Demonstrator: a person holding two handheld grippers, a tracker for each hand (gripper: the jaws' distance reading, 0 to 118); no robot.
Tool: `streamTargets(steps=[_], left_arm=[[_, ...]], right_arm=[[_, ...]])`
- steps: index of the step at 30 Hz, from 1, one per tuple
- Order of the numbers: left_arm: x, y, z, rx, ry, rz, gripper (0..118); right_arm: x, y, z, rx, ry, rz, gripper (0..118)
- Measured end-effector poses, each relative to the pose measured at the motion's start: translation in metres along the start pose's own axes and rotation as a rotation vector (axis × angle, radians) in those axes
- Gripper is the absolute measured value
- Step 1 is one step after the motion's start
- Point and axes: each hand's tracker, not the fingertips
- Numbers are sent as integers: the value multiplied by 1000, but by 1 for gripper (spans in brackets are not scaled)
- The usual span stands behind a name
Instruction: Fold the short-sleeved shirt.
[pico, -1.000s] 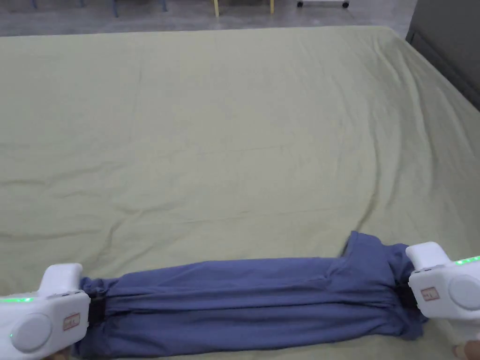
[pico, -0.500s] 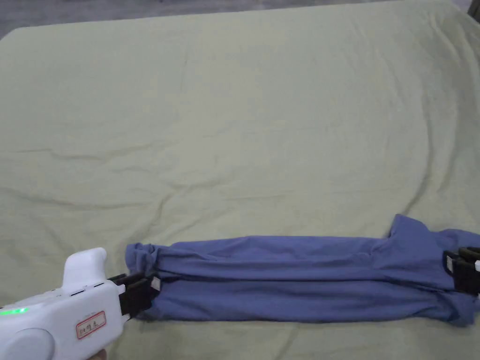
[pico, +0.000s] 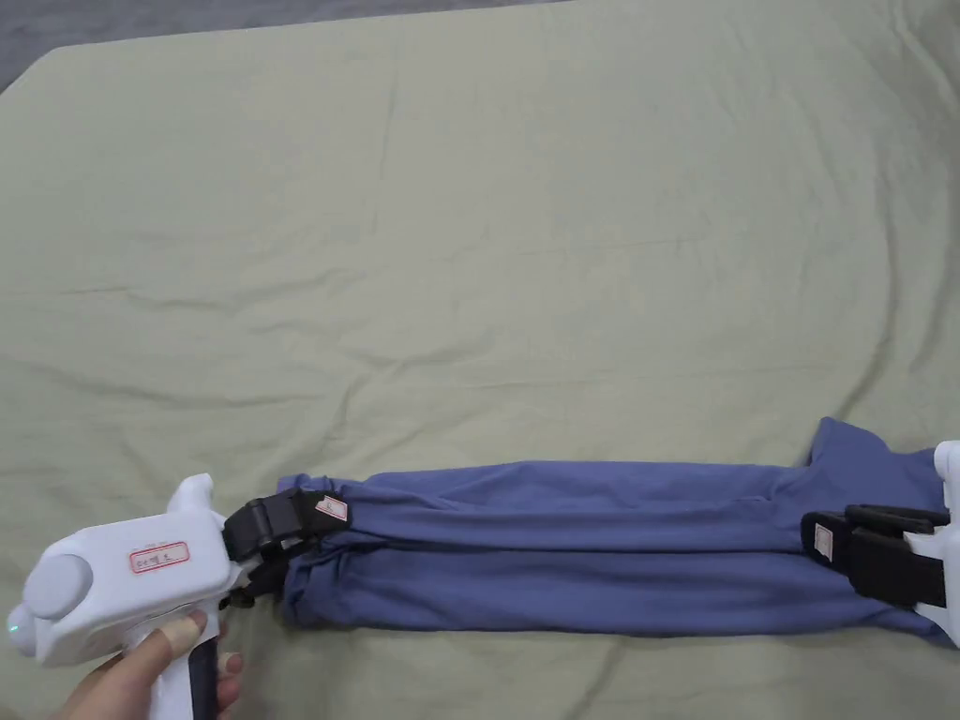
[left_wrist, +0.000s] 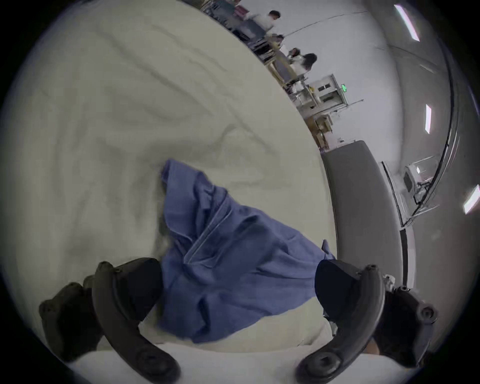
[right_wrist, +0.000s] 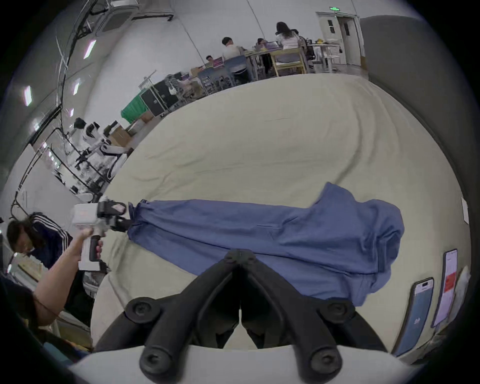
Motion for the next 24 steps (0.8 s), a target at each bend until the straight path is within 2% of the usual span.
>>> streamTargets(steps=[2, 5, 7, 8, 9, 10, 13, 16, 19, 20, 22, 24], left_arm=[[3, -7, -18, -55, -21, -17, 118], [14, -5, -25, -12, 4, -84, 118], [19, -7, -27, -5, -28, -51, 118], [13, 6, -22, -21, -60, -36, 105], [15, 7, -22, 5, -30, -77, 16], [17, 5, -28, -7, -9, -112, 10], [20, -7, -40, -37, -35, -158, 10], [6, 2, -31, 5, -52, -124, 10], [-13, 16, -2, 85, -102, -58, 10], [3, 3, 7, 94, -123, -51, 10], [-1, 6, 27, 116, -136, -73, 10], [5, 13, 47, 157, -81, -104, 10]], right_arm=[[-2, 0, -1, -8, 12, 7, 2], [-4, 0, -4, -18, 24, 15, 2], [-5, 0, -6, -22, 33, 15, 2], [-5, 0, -7, -25, 39, 12, 2], [-6, 0, -8, -27, 43, 10, 2], [-7, 0, -9, -30, 45, 10, 2], [-11, 2, -12, -35, 43, 20, 2], [-13, 3, -12, -37, 39, 26, 2], [-12, 5, -10, -36, 36, 24, 2], [-11, 5, -9, -35, 33, 22, 2], [-11, 7, -9, -34, 28, 17, 2], [-11, 9, -9, -31, 22, 17, 2]])
